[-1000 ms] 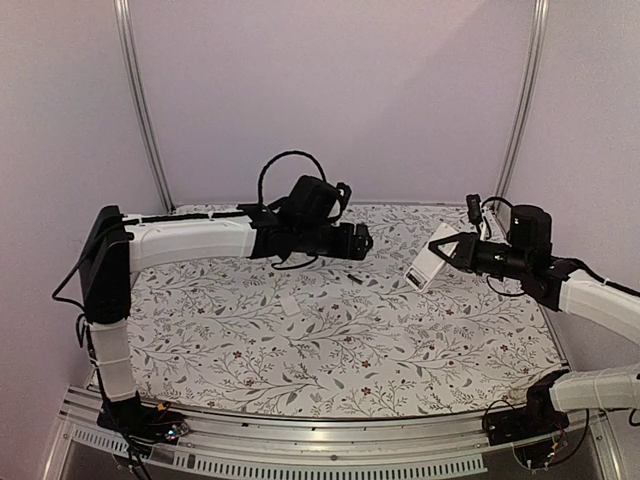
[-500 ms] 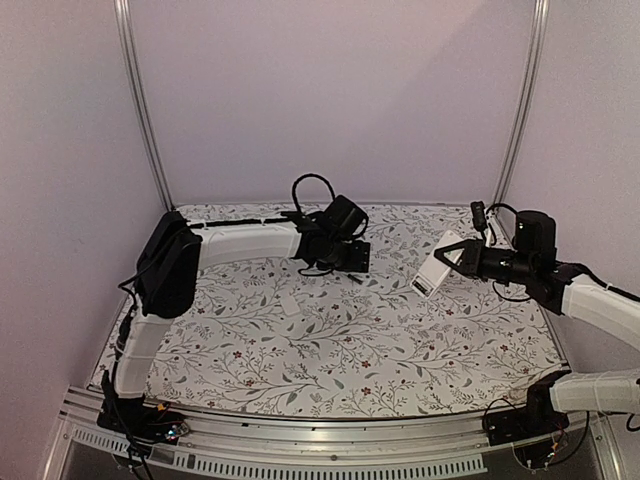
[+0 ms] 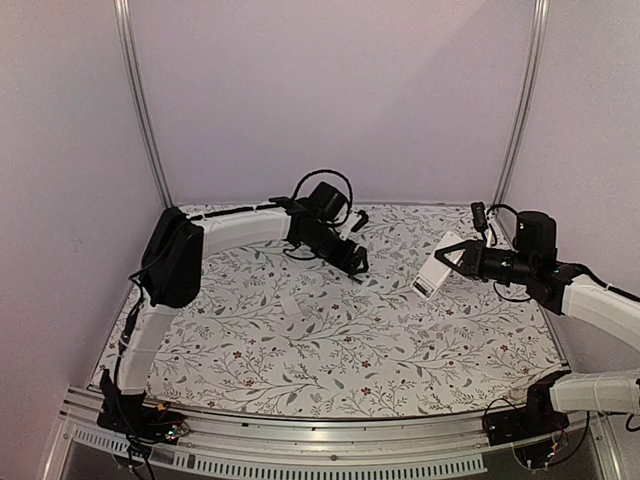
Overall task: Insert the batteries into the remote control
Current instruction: Pick up the remote control without the battery cover from the center of the board.
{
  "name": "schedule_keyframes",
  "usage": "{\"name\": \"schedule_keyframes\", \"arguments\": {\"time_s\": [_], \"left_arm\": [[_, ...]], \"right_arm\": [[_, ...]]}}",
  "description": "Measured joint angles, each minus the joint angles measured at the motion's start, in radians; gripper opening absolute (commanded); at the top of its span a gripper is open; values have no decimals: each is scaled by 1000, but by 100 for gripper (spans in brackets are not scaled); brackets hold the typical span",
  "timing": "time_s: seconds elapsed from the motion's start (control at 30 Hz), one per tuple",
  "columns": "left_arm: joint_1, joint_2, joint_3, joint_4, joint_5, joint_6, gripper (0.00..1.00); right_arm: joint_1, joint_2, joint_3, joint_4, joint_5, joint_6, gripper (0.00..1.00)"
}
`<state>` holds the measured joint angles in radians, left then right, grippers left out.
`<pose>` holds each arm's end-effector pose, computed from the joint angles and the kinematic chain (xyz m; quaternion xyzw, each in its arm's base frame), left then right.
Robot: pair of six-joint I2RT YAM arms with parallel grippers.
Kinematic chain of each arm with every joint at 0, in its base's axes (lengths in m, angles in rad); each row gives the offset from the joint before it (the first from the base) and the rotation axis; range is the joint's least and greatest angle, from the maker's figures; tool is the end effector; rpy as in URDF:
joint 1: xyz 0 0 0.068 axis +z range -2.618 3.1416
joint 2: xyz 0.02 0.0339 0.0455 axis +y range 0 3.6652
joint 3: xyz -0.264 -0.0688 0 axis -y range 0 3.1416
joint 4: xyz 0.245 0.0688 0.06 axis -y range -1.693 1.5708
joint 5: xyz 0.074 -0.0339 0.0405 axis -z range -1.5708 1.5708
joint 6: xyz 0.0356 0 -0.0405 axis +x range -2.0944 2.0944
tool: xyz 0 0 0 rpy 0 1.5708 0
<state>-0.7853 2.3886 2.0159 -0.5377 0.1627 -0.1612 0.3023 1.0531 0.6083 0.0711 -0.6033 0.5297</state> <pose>0.3704 -0.3785 0.1745 0.3145 0.8892 -0.2157 0.2526 0.2160 0.0885 0.2539 -0.0768 0.8028 0.4419 0.3929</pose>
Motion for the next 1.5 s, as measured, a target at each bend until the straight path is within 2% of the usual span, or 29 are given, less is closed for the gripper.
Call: {"name": "schedule_keyframes", "arguments": {"time_s": [0.1, 0.23, 0.47, 0.7, 1.0, 1.1, 1.4, 1.5], "left_arm": [[63, 26, 77, -74, 110, 124, 88], [115, 56, 141, -151, 173, 312, 87], [105, 89, 158, -247, 219, 593, 83], [90, 153, 224, -262, 216, 750, 81], [58, 220, 260, -253, 173, 853, 77], [50, 221, 268, -252, 167, 872, 69], [47, 226, 275, -282, 195, 925, 38], [46, 226, 275, -299, 204, 930, 33]], "right_arm": [[-2, 0, 0, 0, -2, 0, 0], [-2, 0, 0, 0, -5, 0, 0], [-2, 6, 0, 0, -7, 0, 0], [-2, 13, 0, 0, -10, 1, 0], [-2, 16, 0, 0, -13, 4, 0], [-2, 16, 0, 0, -13, 5, 0], [-3, 24, 0, 0, -14, 4, 0], [-3, 36, 0, 0, -18, 4, 0]]}}
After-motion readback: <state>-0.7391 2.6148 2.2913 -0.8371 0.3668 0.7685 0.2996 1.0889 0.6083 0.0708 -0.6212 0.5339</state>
